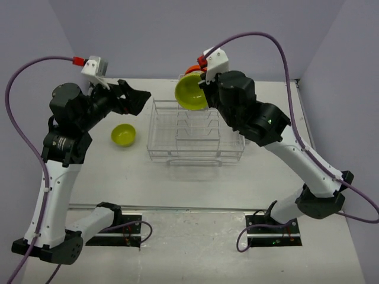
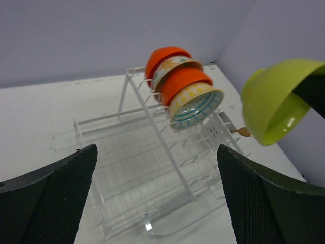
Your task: Unload the bowls from the dish rack
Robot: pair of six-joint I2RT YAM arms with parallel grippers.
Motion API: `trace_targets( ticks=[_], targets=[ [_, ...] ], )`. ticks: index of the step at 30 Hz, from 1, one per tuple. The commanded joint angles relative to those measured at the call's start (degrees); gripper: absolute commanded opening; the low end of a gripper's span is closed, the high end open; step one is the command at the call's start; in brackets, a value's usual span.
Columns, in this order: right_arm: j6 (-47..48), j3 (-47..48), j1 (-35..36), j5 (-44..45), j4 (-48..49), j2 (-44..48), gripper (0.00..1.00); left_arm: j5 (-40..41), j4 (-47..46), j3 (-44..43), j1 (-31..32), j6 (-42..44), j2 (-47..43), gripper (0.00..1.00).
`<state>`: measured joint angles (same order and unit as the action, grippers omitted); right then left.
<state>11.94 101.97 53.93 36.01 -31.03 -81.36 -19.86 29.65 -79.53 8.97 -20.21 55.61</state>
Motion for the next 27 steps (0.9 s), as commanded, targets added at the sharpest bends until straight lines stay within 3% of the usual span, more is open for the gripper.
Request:
trace_targets(
  ticks=[1,2,6,12,17,18,21,22,23,24,27],
  targets=[
    [-22.91,16.47,-0.49,-6.38,-20.19,-8.0,0.0,-4.32,-1.79,-10.01,7.27,4.54,5.28,1.0],
    [-24.5,20.85,-0.58,-7.26,-22.13,-9.5,0.0,-2.22,-1.09,-11.77,9.46,5.69,6.34,1.0],
    [-30.22,19.93,-1.02,-8.84,-23.11,-11.01,0.0,4.28,-0.29,-14.87,19.39,11.06,8.11,1.0],
    [-33.91,21.07,-1.02,-9.55,-23.73,-11.45,0.0,21.68,4.53,-15.13,26.34,16.07,13.09,0.95],
    [-34.53,21.25,-1.02,-9.12,-24.78,-11.62,0.0,31.87,9.81,-18.38,30.04,14.85,18.47,0.66],
    [-34.62,21.25,-1.02,-9.11,-25.31,-11.97,0.0,32.85,10.07,-18.73,30.4,14.58,19.26,0.53],
    [-34.8,21.25,-1.02,-8.76,-25.84,-12.24,0.0,35.76,10.78,-20.31,31.54,13.97,20.5,0.33],
    [-34.8,21.16,-1.02,-8.85,-25.93,-12.24,0.0,36.29,10.87,-20.67,31.63,13.71,20.67,0.15],
    [-34.97,20.9,-0.93,-8.59,-25.93,-12.15,0.0,37.68,10.87,-21.28,31.98,13.44,20.94,0.05],
    [-35.15,20.64,-0.93,-8.59,-25.58,-11.89,0.0,38.13,10.78,-21.55,32.07,13.35,21.29,0.0],
    [-35.15,19.32,-0.76,-8.67,-24.53,-10.75,0.0,40.42,10.26,-21.55,32.07,11.78,21.2,0.0]
  ],
)
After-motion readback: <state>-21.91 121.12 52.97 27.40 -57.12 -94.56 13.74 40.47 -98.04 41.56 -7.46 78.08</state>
